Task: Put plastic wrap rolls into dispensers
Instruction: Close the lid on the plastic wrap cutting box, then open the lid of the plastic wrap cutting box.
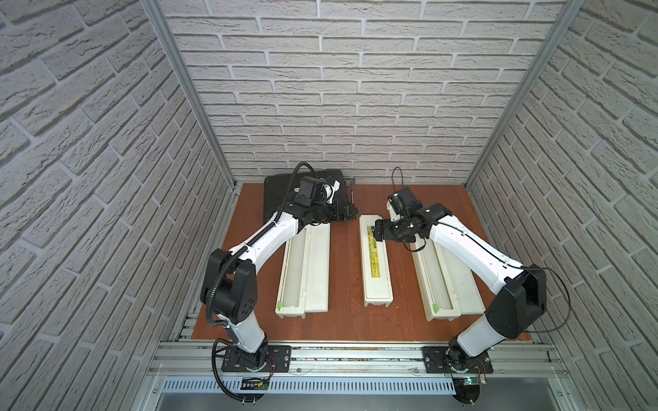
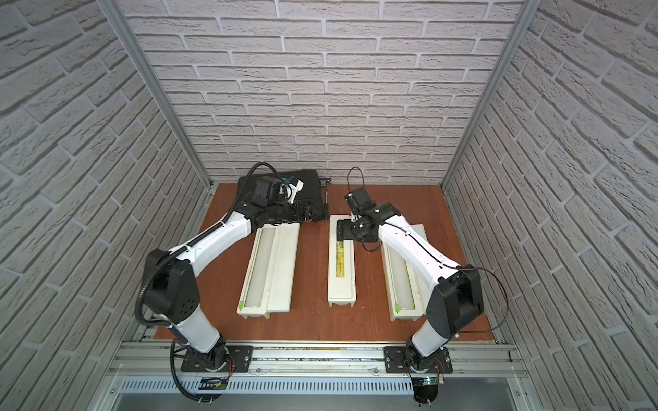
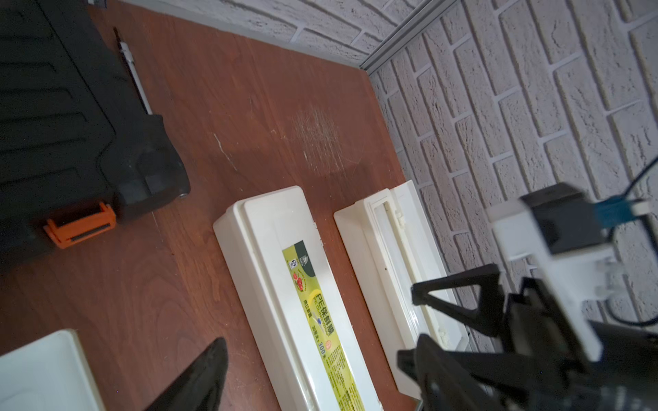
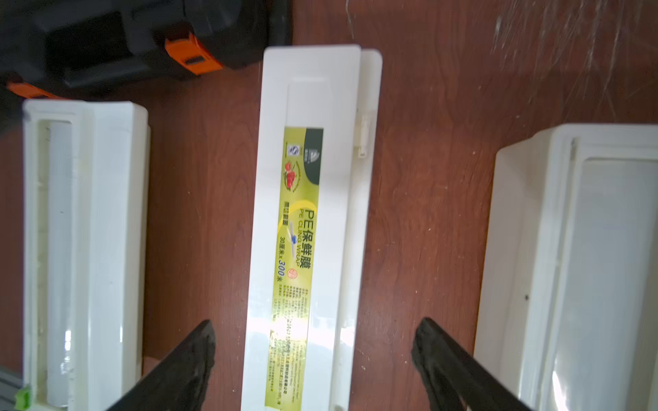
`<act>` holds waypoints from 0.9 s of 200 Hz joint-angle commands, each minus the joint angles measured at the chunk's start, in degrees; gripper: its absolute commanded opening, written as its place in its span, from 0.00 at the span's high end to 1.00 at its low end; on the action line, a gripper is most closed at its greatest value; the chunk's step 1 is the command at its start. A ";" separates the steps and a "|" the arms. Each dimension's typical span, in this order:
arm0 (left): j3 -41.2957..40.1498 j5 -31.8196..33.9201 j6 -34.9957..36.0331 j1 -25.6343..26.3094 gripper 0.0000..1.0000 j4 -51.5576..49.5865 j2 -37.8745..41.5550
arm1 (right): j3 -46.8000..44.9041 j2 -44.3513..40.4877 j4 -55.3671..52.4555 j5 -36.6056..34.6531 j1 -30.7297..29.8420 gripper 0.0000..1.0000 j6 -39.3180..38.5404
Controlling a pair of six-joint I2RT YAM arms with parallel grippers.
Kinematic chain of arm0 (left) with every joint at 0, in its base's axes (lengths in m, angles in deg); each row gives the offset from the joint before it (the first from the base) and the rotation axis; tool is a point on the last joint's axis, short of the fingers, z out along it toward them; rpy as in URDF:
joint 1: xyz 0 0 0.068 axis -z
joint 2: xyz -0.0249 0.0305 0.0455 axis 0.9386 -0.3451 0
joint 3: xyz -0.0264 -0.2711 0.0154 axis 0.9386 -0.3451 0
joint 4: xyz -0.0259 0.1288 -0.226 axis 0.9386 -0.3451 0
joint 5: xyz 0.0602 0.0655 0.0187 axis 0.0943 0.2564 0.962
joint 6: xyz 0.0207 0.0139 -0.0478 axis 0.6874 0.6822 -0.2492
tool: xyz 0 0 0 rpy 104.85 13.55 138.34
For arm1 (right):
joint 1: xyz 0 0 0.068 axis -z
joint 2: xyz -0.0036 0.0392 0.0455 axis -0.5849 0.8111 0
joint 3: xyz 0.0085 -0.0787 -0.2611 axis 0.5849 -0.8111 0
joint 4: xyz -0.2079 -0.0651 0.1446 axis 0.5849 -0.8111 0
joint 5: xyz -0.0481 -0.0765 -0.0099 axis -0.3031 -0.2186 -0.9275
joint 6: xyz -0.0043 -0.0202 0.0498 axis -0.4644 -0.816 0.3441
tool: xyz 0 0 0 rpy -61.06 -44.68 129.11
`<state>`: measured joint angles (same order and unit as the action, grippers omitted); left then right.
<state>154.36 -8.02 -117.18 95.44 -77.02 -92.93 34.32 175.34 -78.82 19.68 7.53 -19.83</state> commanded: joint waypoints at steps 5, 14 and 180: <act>-2.12 0.24 2.39 -1.34 0.18 0.01 1.99 | 1.34 3.87 -4.07 -10.73 -3.21 0.09 4.46; -3.02 -0.04 2.30 -1.67 0.18 0.34 2.38 | 2.26 5.32 -4.55 -11.46 -4.24 0.09 4.96; -7.84 -0.76 0.18 -4.36 0.18 -0.70 1.12 | 5.32 15.91 -2.57 -8.02 -8.55 0.27 7.45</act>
<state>146.53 -8.22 -116.52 91.31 -77.81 -90.85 40.20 191.84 -82.53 9.95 -0.87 -12.62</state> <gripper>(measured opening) 0.821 0.773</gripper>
